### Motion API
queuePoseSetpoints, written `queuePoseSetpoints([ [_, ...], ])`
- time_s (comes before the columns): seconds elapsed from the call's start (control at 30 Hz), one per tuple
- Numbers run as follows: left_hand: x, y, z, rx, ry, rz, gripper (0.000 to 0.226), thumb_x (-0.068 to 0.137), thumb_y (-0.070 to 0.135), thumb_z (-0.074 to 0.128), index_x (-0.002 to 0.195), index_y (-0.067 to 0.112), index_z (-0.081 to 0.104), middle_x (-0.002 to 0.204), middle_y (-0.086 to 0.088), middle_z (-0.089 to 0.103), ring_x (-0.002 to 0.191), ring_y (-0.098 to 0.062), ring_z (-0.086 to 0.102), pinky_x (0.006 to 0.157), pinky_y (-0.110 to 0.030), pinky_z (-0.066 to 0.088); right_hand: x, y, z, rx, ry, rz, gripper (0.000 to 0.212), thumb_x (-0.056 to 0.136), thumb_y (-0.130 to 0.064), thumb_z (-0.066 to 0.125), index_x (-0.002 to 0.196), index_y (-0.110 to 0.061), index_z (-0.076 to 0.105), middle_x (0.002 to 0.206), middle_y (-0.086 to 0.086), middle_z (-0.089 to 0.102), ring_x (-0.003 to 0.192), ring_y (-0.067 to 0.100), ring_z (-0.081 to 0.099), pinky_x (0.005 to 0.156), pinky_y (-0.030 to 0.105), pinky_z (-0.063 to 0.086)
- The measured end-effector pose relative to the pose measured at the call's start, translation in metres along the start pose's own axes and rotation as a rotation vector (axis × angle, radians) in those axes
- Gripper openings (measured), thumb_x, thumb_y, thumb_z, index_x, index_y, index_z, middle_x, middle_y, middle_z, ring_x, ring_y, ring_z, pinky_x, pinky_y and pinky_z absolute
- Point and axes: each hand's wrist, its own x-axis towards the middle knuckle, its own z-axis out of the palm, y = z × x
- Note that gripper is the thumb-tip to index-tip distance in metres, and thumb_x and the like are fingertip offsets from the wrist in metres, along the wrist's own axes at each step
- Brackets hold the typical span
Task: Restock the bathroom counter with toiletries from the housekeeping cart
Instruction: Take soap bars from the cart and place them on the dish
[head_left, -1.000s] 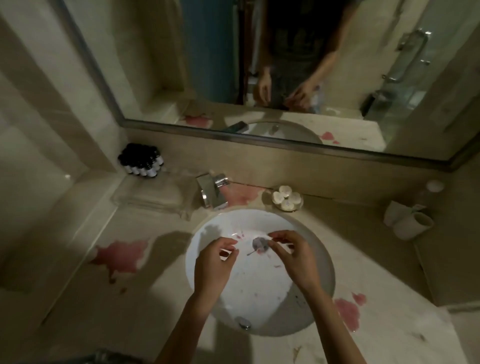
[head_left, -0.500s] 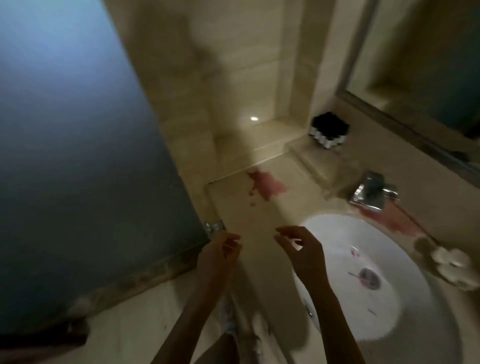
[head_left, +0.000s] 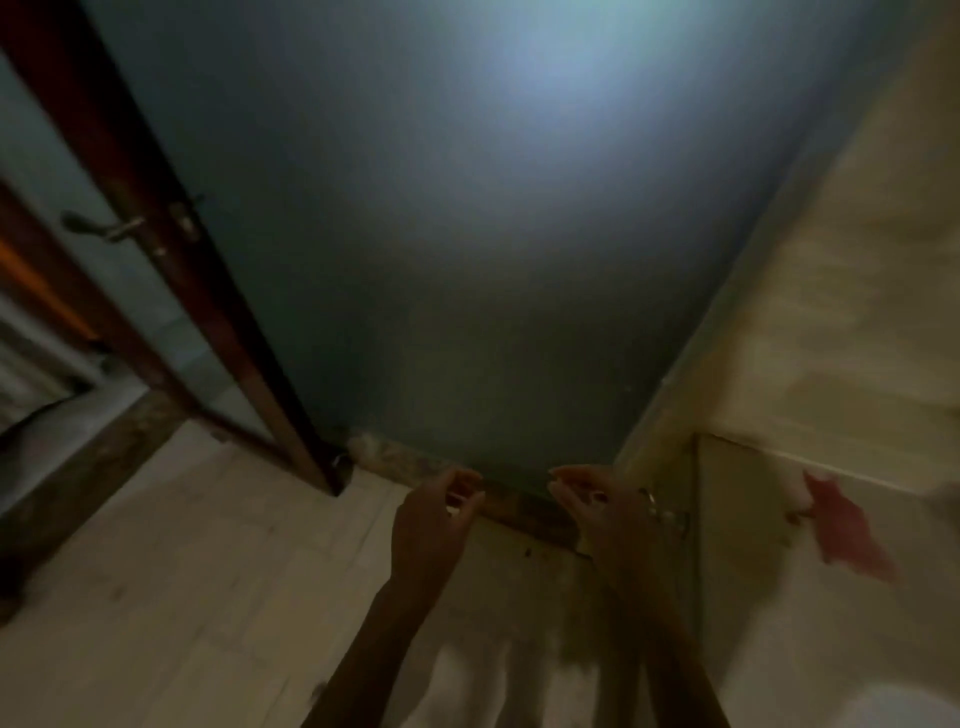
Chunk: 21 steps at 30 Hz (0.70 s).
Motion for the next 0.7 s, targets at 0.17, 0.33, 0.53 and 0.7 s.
queuePoseSetpoints([
  [0.17, -0.002, -0.066, -0.094, 0.083, 0.163, -0.185, 0.019, 0.089, 0.030, 0.065, 0.107, 0.032, 0.064, 0.093, 0.015, 0.065, 0.081, -0.001, 0.059, 0.075, -0.022, 0.050, 0.030, -0.070, 0.102, -0.085, -0.223, -0.106, 0.020, 0.084, -0.020, 0.074, 0.085, -0.039, 0.065, 0.092, -0.007, 0.068, 0.084, 0.007, 0.064, 0.080, 0.030, 0.052],
  [0.33, -0.022, -0.150, -0.212, 0.119, 0.393, -0.425, 0.021, 0.086, 0.029, 0.067, 0.105, 0.037, 0.063, 0.090, 0.017, 0.065, 0.083, -0.002, 0.061, 0.072, -0.021, 0.047, 0.041, -0.154, 0.234, -0.212, -0.457, -0.186, 0.008, 0.090, -0.034, 0.064, 0.083, -0.032, 0.069, 0.089, -0.004, 0.069, 0.085, 0.016, 0.064, 0.081, 0.033, 0.050],
  [0.53, -0.046, -0.236, -0.328, 0.334, 0.416, -0.606, 0.031, 0.090, 0.036, 0.061, 0.120, 0.033, 0.056, 0.111, 0.012, 0.063, 0.098, -0.007, 0.060, 0.077, -0.023, 0.044, 0.026, -0.237, 0.375, -0.276, -0.535, -0.515, 0.009, 0.085, -0.031, 0.069, 0.093, -0.030, 0.071, 0.092, -0.013, 0.066, 0.085, 0.007, 0.061, 0.069, 0.017, 0.038],
  [0.7, -0.063, -0.278, -0.385, 0.365, 0.497, -0.710, 0.032, 0.091, 0.036, 0.060, 0.123, 0.033, 0.055, 0.114, 0.012, 0.062, 0.100, -0.007, 0.060, 0.076, -0.022, 0.046, 0.008, -0.282, 0.456, -0.304, -0.691, -0.648, 0.012, 0.087, -0.031, 0.067, 0.098, -0.025, 0.069, 0.090, -0.014, 0.061, 0.083, 0.000, 0.055, 0.067, 0.003, 0.035],
])
